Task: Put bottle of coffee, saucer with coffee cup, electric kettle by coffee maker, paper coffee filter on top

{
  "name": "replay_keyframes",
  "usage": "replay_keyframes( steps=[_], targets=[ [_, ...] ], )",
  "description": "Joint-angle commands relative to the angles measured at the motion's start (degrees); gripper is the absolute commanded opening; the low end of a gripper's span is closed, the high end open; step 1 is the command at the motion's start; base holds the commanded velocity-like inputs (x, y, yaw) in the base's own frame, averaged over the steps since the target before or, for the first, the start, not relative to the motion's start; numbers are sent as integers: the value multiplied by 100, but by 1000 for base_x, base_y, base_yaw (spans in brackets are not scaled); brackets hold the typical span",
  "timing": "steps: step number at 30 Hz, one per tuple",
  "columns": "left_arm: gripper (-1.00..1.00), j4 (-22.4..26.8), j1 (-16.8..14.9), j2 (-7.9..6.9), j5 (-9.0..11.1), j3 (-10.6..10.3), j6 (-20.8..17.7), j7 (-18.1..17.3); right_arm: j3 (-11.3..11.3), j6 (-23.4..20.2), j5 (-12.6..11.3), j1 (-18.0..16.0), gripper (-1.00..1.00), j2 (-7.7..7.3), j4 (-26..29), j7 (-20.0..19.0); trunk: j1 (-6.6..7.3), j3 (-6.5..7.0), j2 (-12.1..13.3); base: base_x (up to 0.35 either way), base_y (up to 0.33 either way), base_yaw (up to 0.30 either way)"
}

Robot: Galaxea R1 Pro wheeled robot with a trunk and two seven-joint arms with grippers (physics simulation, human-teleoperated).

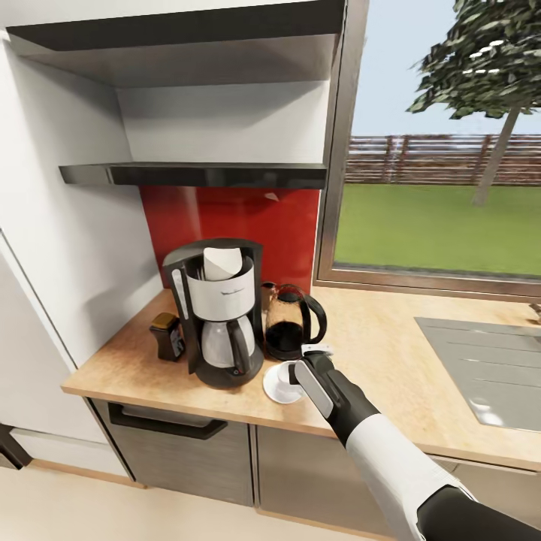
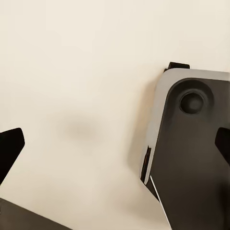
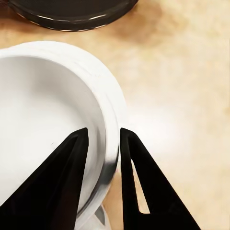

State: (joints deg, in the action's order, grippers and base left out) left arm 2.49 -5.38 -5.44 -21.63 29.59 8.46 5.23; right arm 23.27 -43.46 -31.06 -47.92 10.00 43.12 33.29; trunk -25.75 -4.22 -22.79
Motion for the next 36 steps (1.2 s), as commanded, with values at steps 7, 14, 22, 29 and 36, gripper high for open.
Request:
replay_keyframes(
  steps=[7,14,22,29,36],
  targets=[
    [100,-12,-7,-1,-60,38,29,22,11,-5,-58,-7,-100,0,3,41,-4,-13,-13,0,89,0],
    [100,-12,-7,-9,-60,46,26,22,13,-5,-58,-7,-100,0,3,39,-4,-13,-13,0,5,0],
    [100,-12,-7,-10,-60,47,30,22,11,-5,-56,-7,100,0,2,43,-4,-13,-13,0,0,0],
    [100,-12,-7,-10,-60,48,33,22,11,-5,-58,-7,100,0,5,48,-4,-13,-13,0,0,0],
    [100,-12,-7,-10,-60,55,36,22,-14,-7,-58,-7,100,0,384,55,-4,-13,-13,0,0,0]
  ],
)
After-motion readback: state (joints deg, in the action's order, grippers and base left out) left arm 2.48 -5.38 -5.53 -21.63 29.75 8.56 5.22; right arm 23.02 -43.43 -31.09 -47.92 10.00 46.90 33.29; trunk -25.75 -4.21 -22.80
